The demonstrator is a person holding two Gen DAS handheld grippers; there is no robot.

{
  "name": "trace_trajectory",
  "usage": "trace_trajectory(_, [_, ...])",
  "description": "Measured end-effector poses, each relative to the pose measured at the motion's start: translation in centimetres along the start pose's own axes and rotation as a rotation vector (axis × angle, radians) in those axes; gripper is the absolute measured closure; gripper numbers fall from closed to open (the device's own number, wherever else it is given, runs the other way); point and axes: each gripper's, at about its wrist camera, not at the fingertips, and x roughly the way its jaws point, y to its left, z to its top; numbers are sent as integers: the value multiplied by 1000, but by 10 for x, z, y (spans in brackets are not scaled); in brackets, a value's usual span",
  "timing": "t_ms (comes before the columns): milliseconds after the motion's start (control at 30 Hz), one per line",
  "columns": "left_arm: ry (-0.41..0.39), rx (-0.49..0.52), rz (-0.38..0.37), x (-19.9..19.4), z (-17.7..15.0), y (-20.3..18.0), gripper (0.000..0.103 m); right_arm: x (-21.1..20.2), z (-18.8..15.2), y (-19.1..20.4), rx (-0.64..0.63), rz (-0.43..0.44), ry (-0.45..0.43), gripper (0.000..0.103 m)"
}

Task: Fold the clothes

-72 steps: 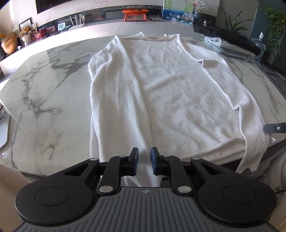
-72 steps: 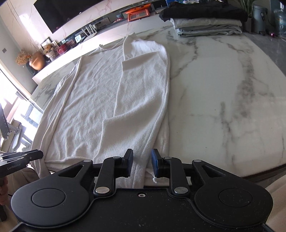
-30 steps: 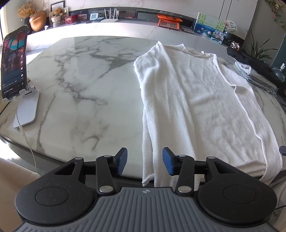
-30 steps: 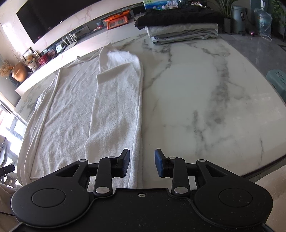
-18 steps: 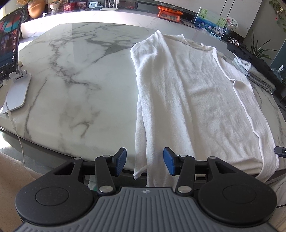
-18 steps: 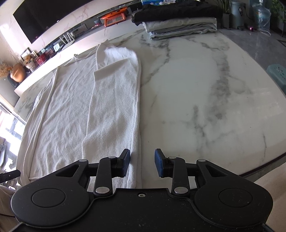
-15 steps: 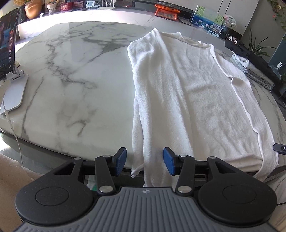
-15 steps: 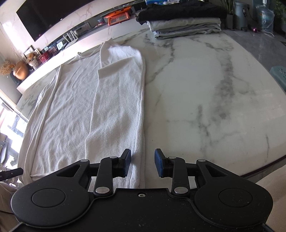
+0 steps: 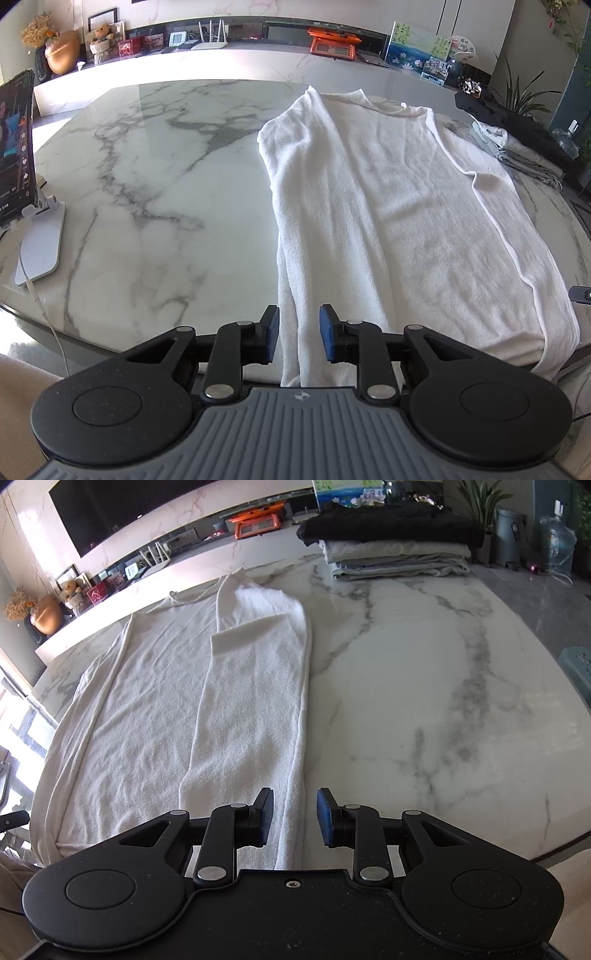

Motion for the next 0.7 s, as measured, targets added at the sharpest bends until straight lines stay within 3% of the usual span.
trace_trajectory(267, [-5, 126, -12, 33, 38, -29, 80, 29, 46, 26, -170, 10, -74, 90])
trace_trajectory(700, [60, 203, -15, 108, 96, -45, 80, 120, 144, 45, -244, 0, -109, 90])
